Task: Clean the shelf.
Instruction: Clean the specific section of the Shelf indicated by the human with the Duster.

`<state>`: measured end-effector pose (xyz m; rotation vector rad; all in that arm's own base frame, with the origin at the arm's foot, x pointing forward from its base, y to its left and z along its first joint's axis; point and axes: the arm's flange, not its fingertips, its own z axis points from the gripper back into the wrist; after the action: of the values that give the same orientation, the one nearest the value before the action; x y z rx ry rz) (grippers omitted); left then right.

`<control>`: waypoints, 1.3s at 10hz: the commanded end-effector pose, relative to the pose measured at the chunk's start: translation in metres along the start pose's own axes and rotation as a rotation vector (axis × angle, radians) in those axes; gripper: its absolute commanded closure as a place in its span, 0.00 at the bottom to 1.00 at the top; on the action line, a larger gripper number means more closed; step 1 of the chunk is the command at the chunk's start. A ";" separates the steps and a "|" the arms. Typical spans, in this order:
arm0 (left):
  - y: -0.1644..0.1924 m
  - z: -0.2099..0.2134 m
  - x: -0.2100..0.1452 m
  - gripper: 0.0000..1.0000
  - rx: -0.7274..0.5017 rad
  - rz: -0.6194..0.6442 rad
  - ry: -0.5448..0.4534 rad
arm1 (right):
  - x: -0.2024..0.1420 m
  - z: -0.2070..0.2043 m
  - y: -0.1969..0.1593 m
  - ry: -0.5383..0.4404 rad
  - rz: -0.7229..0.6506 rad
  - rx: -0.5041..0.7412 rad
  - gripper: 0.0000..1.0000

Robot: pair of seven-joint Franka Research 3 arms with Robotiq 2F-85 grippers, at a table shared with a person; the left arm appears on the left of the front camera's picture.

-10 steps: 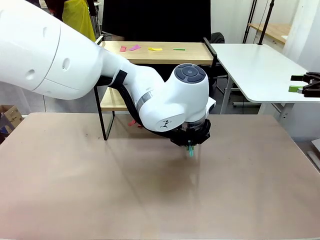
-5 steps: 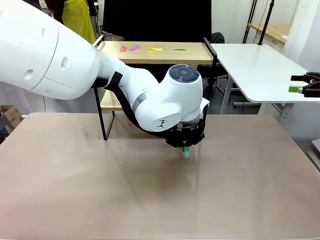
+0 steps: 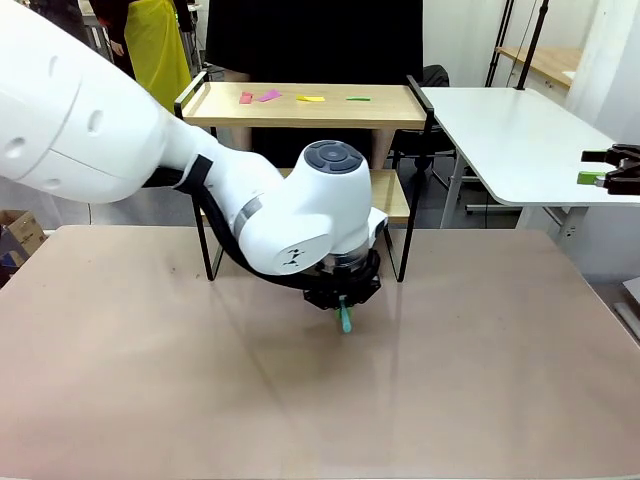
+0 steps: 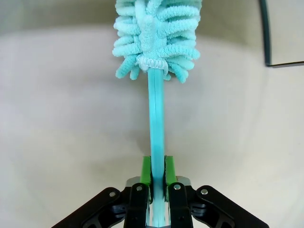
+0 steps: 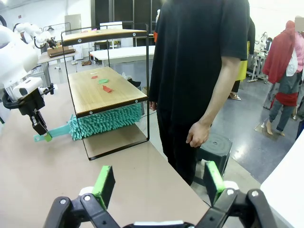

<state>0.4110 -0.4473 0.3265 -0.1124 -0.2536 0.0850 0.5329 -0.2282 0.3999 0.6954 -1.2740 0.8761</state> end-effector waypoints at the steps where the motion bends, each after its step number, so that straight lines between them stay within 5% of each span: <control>1: 0.030 0.002 -0.011 0.87 0.022 0.027 0.038 | 0.003 -0.002 0.000 -0.003 0.005 -0.001 0.00; 13: 0.168 0.041 -0.024 0.87 0.307 0.216 0.155 | 0.003 -0.002 0.000 -0.003 0.005 -0.001 0.00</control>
<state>0.3804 -0.2807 0.3342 0.1072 -0.0903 0.2744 0.5330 -0.2279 0.3998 0.6959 -1.2739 0.8763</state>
